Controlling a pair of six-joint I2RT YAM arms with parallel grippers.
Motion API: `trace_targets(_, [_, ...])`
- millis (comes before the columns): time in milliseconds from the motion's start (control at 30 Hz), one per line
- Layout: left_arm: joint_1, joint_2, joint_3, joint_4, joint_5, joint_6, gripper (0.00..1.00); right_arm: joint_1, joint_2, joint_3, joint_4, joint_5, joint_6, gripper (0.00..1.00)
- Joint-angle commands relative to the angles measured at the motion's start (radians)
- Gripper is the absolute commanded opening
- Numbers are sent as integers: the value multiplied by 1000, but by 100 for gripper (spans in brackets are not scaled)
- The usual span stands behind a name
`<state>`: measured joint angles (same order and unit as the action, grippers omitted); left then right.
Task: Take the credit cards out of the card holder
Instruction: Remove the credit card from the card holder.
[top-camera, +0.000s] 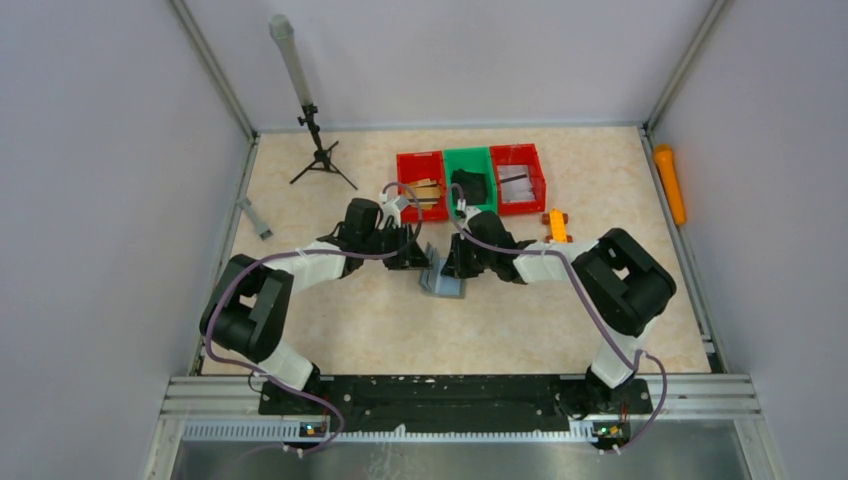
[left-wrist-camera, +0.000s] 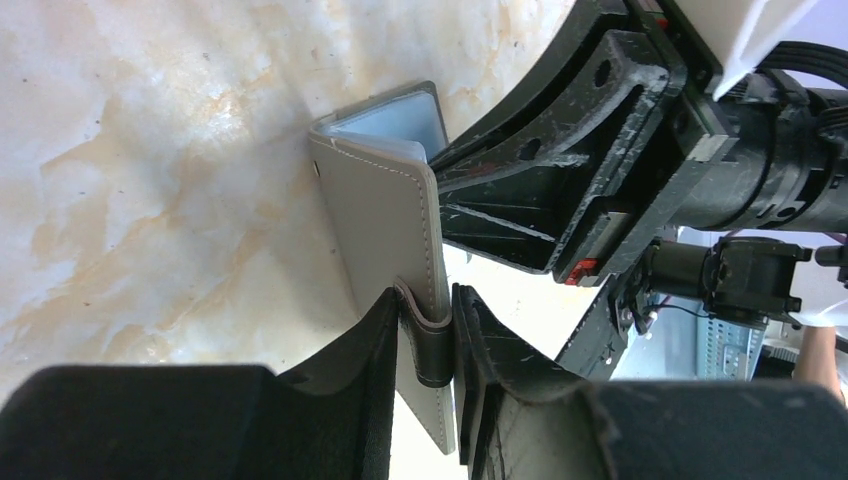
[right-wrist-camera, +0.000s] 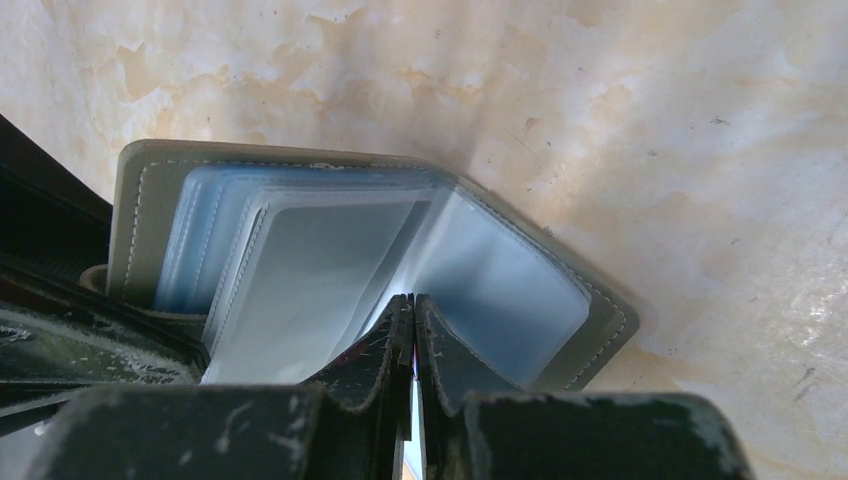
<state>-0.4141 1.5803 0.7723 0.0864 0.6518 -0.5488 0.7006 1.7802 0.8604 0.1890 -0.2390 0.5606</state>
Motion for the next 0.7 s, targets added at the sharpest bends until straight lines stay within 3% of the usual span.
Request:
trace_targets(0, [-3, 10, 9, 77, 76, -14, 28, 14, 25, 32, 10, -15, 0, 5])
trace_targets(333, [-5, 14, 5, 105, 101, -28, 27, 14, 29, 34, 12, -20, 5, 4])
trace_targets(500, [-7, 6, 20, 30, 15, 10, 25, 14, 21, 36, -2, -5, 1, 4])
trace_targets(667, [-16, -3, 24, 12, -8, 21, 45, 14, 16, 29, 15, -21, -1, 4])
